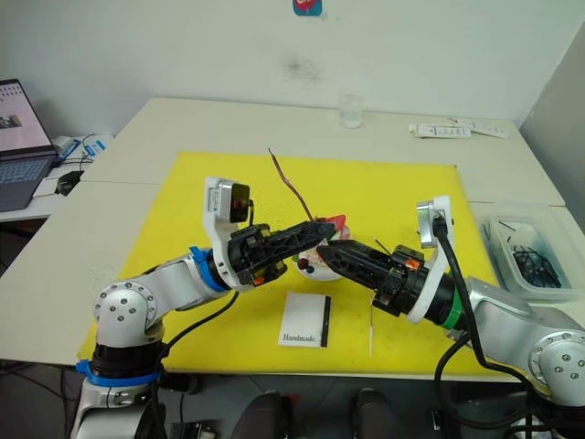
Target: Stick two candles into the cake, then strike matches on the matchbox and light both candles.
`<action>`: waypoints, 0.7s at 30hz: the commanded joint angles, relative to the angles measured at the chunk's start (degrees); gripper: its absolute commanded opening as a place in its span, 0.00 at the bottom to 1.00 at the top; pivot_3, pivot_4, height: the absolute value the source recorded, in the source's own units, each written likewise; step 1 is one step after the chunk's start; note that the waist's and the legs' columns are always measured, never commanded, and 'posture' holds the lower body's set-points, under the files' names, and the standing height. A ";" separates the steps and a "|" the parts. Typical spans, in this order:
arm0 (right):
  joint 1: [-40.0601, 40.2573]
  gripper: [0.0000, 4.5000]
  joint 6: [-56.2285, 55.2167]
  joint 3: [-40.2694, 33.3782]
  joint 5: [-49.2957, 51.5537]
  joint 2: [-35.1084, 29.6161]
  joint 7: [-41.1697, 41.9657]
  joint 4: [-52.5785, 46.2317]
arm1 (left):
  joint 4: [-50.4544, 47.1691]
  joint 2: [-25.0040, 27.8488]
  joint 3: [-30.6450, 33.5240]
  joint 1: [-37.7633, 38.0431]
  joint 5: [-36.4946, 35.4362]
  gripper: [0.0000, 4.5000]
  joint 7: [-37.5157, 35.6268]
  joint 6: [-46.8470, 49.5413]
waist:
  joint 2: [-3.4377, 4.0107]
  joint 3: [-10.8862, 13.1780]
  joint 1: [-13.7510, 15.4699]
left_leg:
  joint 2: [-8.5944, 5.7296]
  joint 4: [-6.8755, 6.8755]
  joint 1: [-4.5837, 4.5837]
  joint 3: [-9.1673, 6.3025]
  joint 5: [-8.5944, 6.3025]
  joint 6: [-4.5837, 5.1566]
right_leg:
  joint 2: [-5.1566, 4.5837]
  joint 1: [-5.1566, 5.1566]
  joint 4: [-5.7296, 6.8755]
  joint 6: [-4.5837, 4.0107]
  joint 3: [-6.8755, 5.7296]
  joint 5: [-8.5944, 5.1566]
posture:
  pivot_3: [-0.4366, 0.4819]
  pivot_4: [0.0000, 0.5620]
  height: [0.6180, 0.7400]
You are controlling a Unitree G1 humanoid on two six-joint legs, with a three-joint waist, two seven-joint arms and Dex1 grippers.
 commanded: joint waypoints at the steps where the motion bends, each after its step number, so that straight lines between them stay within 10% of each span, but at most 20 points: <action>1: -0.96 0.71 1.36 -3.46 -9.13 -4.51 6.72 -1.16 | 1.04 4.49 2.40 -3.07 8.89 0.00 -5.24 -3.64 | 0.00 0.00 0.02 | 0.00 -0.01 0.00 0.02 0.00 0.00 | 0.00 0.00 -0.03 0.00 0.01 0.01 | 0.48 0.27 0.54; 5: -5.23 1.00 0.90 -0.16 -23.86 -7.41 13.81 -1.20 | 6.08 9.18 -1.71 -5.25 25.89 0.00 -13.65 -11.60 | 0.03 0.01 0.04 | 0.00 -0.13 -0.01 0.08 -0.01 0.00 | 0.06 0.01 -0.33 -0.04 -0.02 0.11 | 0.48 0.27 0.54; 21: -12.75 1.00 2.58 12.11 -53.36 -2.33 21.64 -1.58 | 17.56 2.67 -8.64 -8.31 50.41 0.00 -26.42 -25.13 | 0.02 0.01 0.04 | 0.14 -0.20 -0.31 0.20 -0.14 0.21 | -0.07 -0.05 -0.86 0.20 0.07 0.12 | 0.48 0.27 0.54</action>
